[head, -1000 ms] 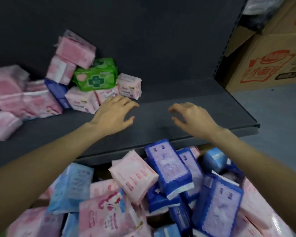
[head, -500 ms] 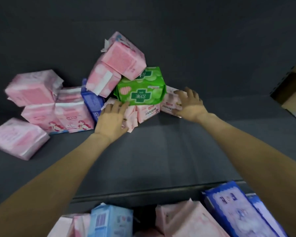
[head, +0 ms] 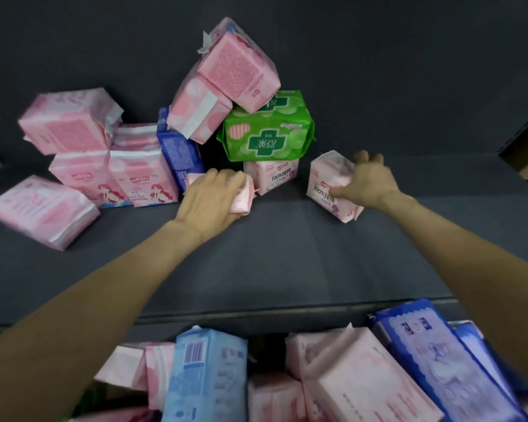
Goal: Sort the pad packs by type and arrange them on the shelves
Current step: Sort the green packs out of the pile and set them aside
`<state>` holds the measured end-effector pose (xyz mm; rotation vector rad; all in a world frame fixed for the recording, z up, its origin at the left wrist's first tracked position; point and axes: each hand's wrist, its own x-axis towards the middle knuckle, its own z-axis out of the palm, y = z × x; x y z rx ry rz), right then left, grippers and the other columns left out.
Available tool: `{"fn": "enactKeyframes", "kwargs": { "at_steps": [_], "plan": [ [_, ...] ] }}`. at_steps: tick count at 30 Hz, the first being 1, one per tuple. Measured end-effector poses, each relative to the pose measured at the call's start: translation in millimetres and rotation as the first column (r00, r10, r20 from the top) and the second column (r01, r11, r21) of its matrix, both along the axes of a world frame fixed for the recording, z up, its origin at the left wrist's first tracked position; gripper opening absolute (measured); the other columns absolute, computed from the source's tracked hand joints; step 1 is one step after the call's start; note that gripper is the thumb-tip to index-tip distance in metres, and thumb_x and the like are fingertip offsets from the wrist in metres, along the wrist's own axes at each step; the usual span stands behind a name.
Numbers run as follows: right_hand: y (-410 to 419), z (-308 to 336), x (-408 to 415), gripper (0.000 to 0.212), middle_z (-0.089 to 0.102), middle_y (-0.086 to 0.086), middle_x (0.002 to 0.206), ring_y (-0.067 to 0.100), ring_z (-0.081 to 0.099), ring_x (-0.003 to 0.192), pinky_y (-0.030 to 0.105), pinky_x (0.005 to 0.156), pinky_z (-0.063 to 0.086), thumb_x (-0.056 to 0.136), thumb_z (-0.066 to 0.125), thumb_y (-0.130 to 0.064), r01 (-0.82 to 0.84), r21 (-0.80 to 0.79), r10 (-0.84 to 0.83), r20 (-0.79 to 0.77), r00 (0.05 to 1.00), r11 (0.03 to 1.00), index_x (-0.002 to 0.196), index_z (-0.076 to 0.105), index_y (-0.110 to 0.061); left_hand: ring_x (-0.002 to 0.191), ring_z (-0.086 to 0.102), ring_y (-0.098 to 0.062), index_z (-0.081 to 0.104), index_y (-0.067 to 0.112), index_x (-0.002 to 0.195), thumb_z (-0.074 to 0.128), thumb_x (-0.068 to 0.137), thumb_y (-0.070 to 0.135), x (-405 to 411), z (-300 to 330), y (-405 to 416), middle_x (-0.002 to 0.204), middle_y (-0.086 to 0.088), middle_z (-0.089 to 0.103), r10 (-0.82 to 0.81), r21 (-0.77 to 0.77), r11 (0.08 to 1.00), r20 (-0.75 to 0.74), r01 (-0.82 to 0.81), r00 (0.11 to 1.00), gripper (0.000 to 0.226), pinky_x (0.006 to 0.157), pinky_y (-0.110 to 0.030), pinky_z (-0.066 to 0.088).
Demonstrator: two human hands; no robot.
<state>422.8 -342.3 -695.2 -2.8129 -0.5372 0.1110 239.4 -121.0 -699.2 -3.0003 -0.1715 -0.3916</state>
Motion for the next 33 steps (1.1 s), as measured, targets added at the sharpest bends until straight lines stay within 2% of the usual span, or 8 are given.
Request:
{"fn": "enactKeyframes", "kwargs": {
  "at_steps": [4,7,9,15,20,24,29,33],
  "plan": [
    [-58,16,-49,0.071,0.046,0.014,0.12,0.028,0.042,0.117,0.031,0.093,0.04,0.066,0.078,-0.042,-0.044,0.12,0.053,-0.069,0.996,0.992,0.123,0.052,-0.01,0.098,0.045,-0.031,0.051,0.012,0.12,0.076,0.067,0.055,-14,18,-21,0.103,-0.01,0.065,0.006,-0.091,0.996,0.06,0.0,0.998,0.072,0.082,-0.039,0.031],
    [-103,37,-93,0.072,0.042,0.01,0.125,0.023,0.039,0.12,0.027,0.096,0.036,0.067,0.078,-0.036,-0.065,0.25,0.072,-0.019,0.997,0.966,0.128,0.048,-0.012,0.107,0.047,-0.03,0.054,0.015,0.123,0.076,0.064,0.058,-34,37,-68,0.113,-0.006,0.063,-0.077,-0.173,0.98,0.146,0.102,0.986,0.076,0.085,-0.038,0.033],
    [-131,52,-117,0.071,0.044,0.006,0.122,0.02,0.042,0.116,0.024,0.087,0.035,0.068,0.078,-0.036,-0.062,0.312,0.052,0.039,0.998,0.948,0.128,0.046,-0.013,0.109,0.051,-0.027,0.054,0.019,0.123,0.077,0.063,0.059,-46,50,-102,0.117,-0.003,0.062,-0.092,-0.283,0.949,0.18,0.141,0.979,0.076,0.085,-0.037,0.037],
    [-246,79,-187,0.063,0.049,-0.007,0.105,0.011,0.047,0.093,0.026,0.075,0.035,0.074,0.077,-0.035,0.124,0.475,-0.176,0.066,0.982,0.871,0.125,0.045,-0.013,0.105,0.058,-0.01,0.044,0.024,0.122,0.076,0.056,0.062,-70,84,-222,0.119,0.012,0.059,-0.16,-0.66,0.698,0.234,0.277,0.959,0.083,0.086,-0.037,0.049],
    [-329,71,-228,0.056,0.054,-0.005,0.108,0.014,0.052,0.096,0.028,0.077,0.038,0.077,0.076,-0.026,0.313,0.593,-0.345,-0.063,0.937,0.742,0.122,0.047,-0.014,0.105,0.056,-0.01,0.039,0.023,0.122,0.077,0.064,0.049,-69,80,-313,0.117,0.015,0.054,-0.326,-0.638,0.672,0.2,0.375,0.924,0.074,0.083,-0.037,0.048],
    [-381,54,-244,0.061,0.052,-0.002,0.111,0.016,0.05,0.096,0.028,0.077,0.036,0.072,0.076,-0.013,0.319,0.521,-0.372,-0.004,0.928,0.792,0.125,0.046,-0.012,0.109,0.056,-0.017,0.037,0.02,0.125,0.077,0.069,0.042,-53,51,-359,0.123,0.008,0.055,-0.343,-0.679,0.656,0.121,0.329,0.932,0.072,0.085,-0.038,0.047],
    [-421,37,-251,0.065,0.052,0.007,0.112,0.027,0.049,0.103,0.03,0.079,0.035,0.065,0.078,-0.008,0.283,0.449,-0.353,0.078,0.932,0.847,0.122,0.046,-0.009,0.114,0.051,-0.02,0.035,0.018,0.132,0.071,0.076,0.052,-25,20,-392,0.131,0.002,0.05,-0.384,-0.579,0.746,0.03,0.33,0.923,0.074,0.078,-0.033,0.041],
    [-423,31,-240,0.066,0.051,0.006,0.116,0.026,0.043,0.106,0.025,0.08,0.03,0.068,0.08,-0.016,0.267,0.435,-0.374,0.182,0.909,0.86,0.124,0.046,-0.008,0.138,0.03,-0.023,0.02,0.024,0.149,0.055,0.09,0.052,-9,2,-401,0.154,0.0,0.027,-0.461,-0.395,0.843,-0.184,0.365,0.868,0.075,0.103,-0.04,0.035]
  ]
}}
